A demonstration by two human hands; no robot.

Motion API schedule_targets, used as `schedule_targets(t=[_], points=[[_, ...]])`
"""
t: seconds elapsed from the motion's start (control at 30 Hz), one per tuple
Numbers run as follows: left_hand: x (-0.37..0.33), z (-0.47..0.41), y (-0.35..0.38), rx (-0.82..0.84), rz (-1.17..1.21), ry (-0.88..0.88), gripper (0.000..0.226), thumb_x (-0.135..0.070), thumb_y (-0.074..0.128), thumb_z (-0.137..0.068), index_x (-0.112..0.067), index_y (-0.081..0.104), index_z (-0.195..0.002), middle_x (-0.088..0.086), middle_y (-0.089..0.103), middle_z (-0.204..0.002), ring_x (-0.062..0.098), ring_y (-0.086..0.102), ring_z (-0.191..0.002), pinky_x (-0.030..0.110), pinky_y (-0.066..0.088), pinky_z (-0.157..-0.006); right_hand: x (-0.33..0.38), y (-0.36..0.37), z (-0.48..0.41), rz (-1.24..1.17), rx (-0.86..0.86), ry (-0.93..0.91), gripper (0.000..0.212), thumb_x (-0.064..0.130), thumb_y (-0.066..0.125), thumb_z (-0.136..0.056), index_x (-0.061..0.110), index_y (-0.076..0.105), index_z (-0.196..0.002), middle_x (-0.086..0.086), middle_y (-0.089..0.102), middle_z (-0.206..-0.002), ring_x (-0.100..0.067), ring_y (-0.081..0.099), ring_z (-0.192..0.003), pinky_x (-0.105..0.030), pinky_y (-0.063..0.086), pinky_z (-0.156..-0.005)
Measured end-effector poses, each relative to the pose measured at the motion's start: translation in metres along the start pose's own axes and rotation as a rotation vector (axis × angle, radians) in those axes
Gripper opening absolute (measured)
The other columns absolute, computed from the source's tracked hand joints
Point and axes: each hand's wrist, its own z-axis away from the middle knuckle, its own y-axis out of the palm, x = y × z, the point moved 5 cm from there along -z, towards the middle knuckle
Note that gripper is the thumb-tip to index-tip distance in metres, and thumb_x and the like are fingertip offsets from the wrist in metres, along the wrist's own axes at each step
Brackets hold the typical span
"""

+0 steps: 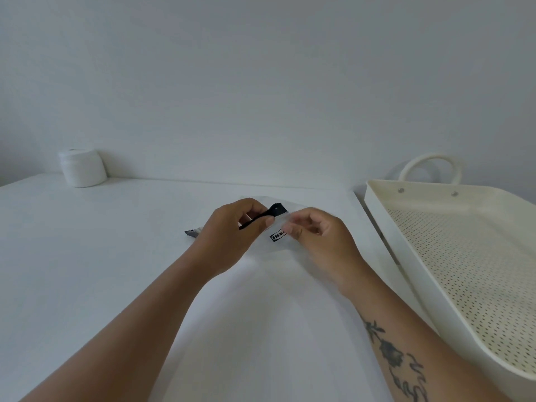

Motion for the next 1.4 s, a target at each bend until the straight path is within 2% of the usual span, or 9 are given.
schedule_targets(t=[0.07,0.13,0.2,0.3,0.67,0.93,1.07,1.17,1.4], points=[[0.002,-0.001,0.000,0.015,-0.023,-0.019,0.010,-0.034,0.064,-0.089,-0.032,0.066,-0.079,-0.008,0.067,-0.071,0.001,0.044,-0.049,0.010,0.034,-0.047,0.003,-0.002,-0.001,-0.057,-0.033,-0.006,0.005,0.031,0.074,-0.082,0.034,0.072,-0.085,0.013,0.070,-0.077,0.001,0.061,-0.072,-0.008,0.045,-0.062],[0.004,-0.001,0.002,0.039,-0.056,-0.030,0.010,-0.036,0.064,-0.089,-0.032,0.066,-0.079,-0.002,0.069,-0.075,0.002,0.043,-0.050,0.012,0.034,-0.047,0.004,-0.001,0.000,-0.093,-0.024,-0.005,0.002,0.029,0.072,-0.084,0.031,0.073,-0.084,0.009,0.069,-0.073,-0.002,0.061,-0.070,-0.011,0.046,-0.061],[0.005,-0.001,0.002,0.044,-0.056,-0.026,0.012,-0.036,0.064,-0.088,-0.032,0.066,-0.077,-0.002,0.069,-0.072,0.002,0.043,-0.047,0.012,0.034,-0.046,0.003,-0.001,0.001,-0.094,-0.007,0.017,0.002,0.031,0.071,-0.084,0.030,0.072,-0.084,0.008,0.067,-0.072,-0.003,0.058,-0.065,-0.016,0.045,-0.061],[0.003,0.000,0.002,0.041,-0.064,-0.001,0.011,-0.038,0.066,-0.086,-0.035,0.066,-0.075,-0.008,0.068,-0.068,0.000,0.047,-0.047,0.010,0.035,-0.045,0.000,0.001,0.001,-0.093,0.012,0.049,0.004,0.029,0.069,-0.086,0.028,0.072,-0.084,0.010,0.066,-0.070,0.002,0.057,-0.059,-0.012,0.045,-0.056],[0.008,-0.001,0.011,0.136,-0.156,0.022,0.018,-0.035,0.061,-0.091,-0.023,0.061,-0.077,-0.008,0.051,-0.063,0.003,0.040,-0.050,0.012,0.035,-0.049,0.000,0.004,0.002,-0.074,0.096,0.084,0.011,0.019,0.065,-0.090,0.018,0.073,-0.084,0.006,0.073,-0.077,0.000,0.064,-0.069,-0.011,0.050,-0.064],[-0.001,0.002,0.019,0.149,-0.216,0.096,0.022,-0.022,0.053,-0.093,-0.022,0.048,-0.071,-0.009,0.044,-0.059,0.002,0.042,-0.052,0.012,0.036,-0.050,0.002,0.006,0.004,0.022,0.094,0.060,0.012,0.025,0.064,-0.090,0.023,0.073,-0.082,-0.009,0.073,-0.091,-0.013,0.060,-0.079,-0.042,0.052,-0.085],[0.000,0.001,0.015,0.114,-0.106,0.068,0.013,-0.028,0.059,-0.091,-0.034,0.058,-0.080,-0.019,0.061,-0.070,0.002,0.049,-0.056,0.010,0.039,-0.050,0.001,0.002,0.002,-0.043,0.084,0.060,0.010,0.021,0.067,-0.089,0.019,0.073,-0.081,-0.001,0.075,-0.084,-0.006,0.064,-0.074,-0.023,0.050,-0.072],[-0.002,0.001,0.016,0.105,-0.049,0.058,0.009,-0.031,0.062,-0.090,-0.036,0.062,-0.083,-0.030,0.062,-0.078,0.011,0.054,-0.063,0.013,0.041,-0.051,0.001,0.004,0.003,-0.111,0.097,0.066,0.006,0.017,0.068,-0.088,0.015,0.072,-0.084,-0.004,0.076,-0.086,-0.009,0.069,-0.081,-0.012,0.047,-0.066],[0.004,0.000,0.017,0.106,-0.076,0.019,0.006,-0.032,0.061,-0.091,-0.031,0.064,-0.085,-0.020,0.064,-0.076,0.004,0.055,-0.064,0.009,0.041,-0.053,0.000,0.006,0.003,-0.137,0.122,0.055,0.005,0.017,0.069,-0.088,0.013,0.071,-0.089,0.000,0.076,-0.078,-0.005,0.069,-0.073,-0.013,0.048,-0.065]])
